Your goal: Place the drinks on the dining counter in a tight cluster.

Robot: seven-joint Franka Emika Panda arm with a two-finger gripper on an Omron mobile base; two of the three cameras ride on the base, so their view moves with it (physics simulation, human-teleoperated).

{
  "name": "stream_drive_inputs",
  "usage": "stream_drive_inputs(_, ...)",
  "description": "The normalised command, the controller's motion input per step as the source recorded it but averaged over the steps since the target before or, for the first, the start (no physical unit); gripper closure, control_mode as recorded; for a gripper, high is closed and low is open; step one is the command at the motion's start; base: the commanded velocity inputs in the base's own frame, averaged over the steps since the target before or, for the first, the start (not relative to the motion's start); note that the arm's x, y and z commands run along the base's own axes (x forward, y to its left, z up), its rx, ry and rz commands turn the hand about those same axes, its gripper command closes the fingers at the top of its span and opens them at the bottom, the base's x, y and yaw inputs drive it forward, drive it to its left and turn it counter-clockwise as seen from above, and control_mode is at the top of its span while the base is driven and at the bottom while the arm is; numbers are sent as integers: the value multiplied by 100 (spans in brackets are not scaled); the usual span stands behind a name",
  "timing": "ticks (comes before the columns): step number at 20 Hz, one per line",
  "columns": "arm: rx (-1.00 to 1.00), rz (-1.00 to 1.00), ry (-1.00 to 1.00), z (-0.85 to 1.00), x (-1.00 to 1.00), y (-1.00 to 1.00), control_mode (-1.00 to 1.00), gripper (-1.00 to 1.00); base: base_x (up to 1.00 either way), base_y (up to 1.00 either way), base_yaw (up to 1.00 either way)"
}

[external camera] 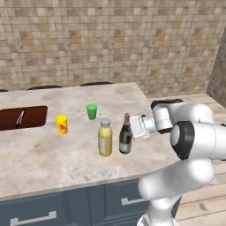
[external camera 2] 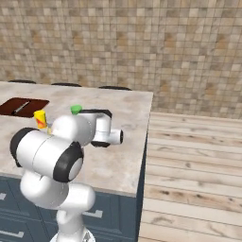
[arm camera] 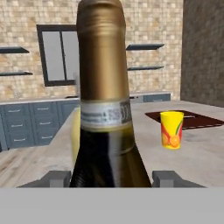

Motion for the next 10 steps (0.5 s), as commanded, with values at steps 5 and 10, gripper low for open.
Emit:
stream_drive_inputs(5, 0, 0, -3, -6, 13, 1, -100, 100, 0, 0, 0)
stream_drive_inputs(10, 0, 0, -10, -1, 15, 7, -100, 100, 0, 0, 0)
